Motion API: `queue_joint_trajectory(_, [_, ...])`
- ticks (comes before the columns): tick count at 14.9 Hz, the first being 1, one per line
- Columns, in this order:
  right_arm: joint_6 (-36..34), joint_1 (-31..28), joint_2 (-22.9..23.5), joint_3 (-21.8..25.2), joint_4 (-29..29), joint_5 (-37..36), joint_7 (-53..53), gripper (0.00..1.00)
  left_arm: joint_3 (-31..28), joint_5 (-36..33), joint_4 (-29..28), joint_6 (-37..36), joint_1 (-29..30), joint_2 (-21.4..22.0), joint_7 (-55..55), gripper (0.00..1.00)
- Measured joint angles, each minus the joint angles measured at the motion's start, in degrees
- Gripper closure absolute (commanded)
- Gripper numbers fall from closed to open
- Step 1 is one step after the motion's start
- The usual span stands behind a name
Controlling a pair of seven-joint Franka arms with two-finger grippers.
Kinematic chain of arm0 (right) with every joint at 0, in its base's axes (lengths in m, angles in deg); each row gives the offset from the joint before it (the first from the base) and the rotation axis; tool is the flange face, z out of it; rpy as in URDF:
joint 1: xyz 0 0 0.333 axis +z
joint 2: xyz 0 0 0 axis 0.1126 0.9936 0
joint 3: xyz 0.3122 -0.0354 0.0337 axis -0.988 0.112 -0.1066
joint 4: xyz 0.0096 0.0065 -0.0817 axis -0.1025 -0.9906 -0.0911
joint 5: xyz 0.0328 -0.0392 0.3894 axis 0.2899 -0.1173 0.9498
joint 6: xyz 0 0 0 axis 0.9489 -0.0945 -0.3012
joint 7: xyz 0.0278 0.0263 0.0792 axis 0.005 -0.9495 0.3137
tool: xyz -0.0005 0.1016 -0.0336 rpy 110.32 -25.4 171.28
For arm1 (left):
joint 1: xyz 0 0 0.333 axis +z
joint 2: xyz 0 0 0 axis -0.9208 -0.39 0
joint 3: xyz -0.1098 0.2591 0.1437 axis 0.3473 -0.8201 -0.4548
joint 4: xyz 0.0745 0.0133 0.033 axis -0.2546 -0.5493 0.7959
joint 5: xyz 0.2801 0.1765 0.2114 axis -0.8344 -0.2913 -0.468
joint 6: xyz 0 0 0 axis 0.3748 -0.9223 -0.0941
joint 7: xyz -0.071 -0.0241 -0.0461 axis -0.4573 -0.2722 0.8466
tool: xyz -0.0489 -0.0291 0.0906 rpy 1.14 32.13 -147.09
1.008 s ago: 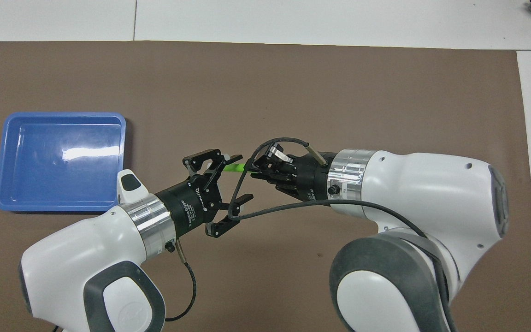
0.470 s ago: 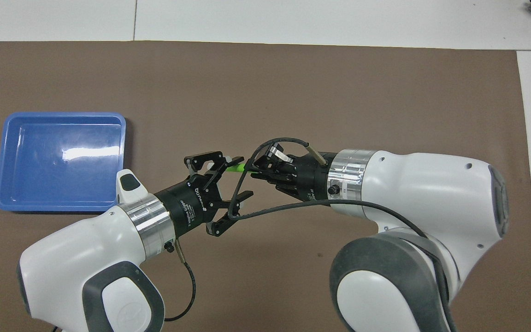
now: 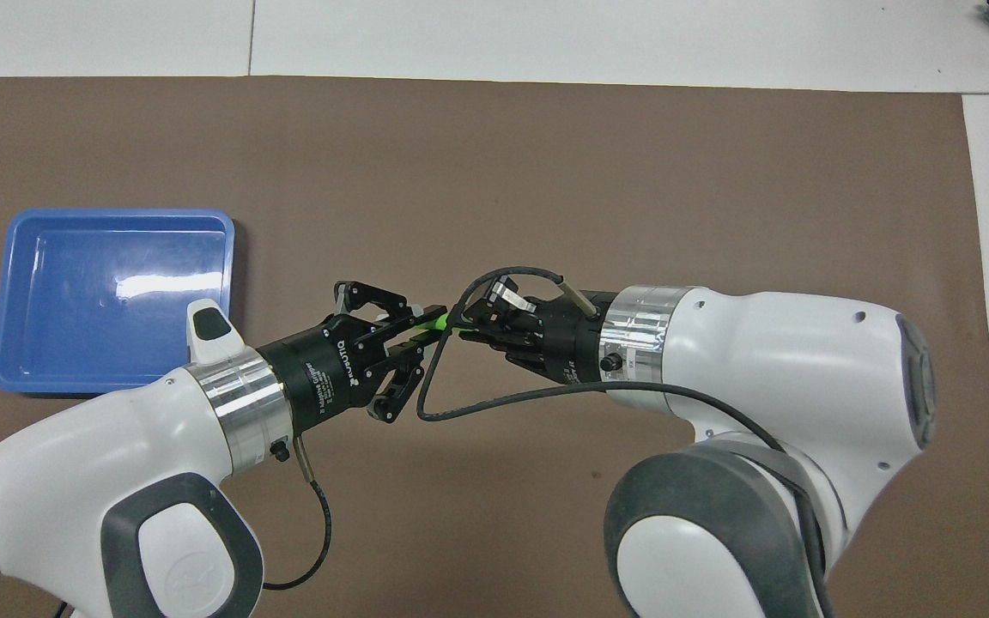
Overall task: Right arm passes pens to left for tray arrangement
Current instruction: 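Carry the green pen to the tray while the right gripper returns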
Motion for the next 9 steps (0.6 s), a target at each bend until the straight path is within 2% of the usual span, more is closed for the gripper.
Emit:
queue_joint_trajectory(1, [0.0,0.01,0.0,0.0,0.0,0.01,0.0,0.67,0.0,-0.04,0.04,-0.21,0.09,0.0,0.0,1.0])
queue_joint_trajectory(2, [0.0,0.0,0.0,0.0,-0.01,0.03,0.0,0.17,0.0,-0.06,0.05,-0.26,0.11,0.0,0.0,1.0])
queue_joint_trajectory(3, [0.07,-0.09,0.01,0.09,-0.01,0.03,0.0,0.0,0.04,-0.28,0.04,-0.87,0.1,0.07,0.04,1.0])
queue_joint_trajectory(7, [0.12,-0.35,0.01,0.84,-0.02,0.03,0.1,0.0,0.22,-0.92,0.02,-1.93,0.12,0.55,0.39,1.0])
queue_joint_trajectory(9, [-0.31,-0.49,0.02,1.06,-0.1,-0.71,0.29,0.0,0.14,-4.42,-0.02,-4.08,1.0,0.6,2.7,1.0])
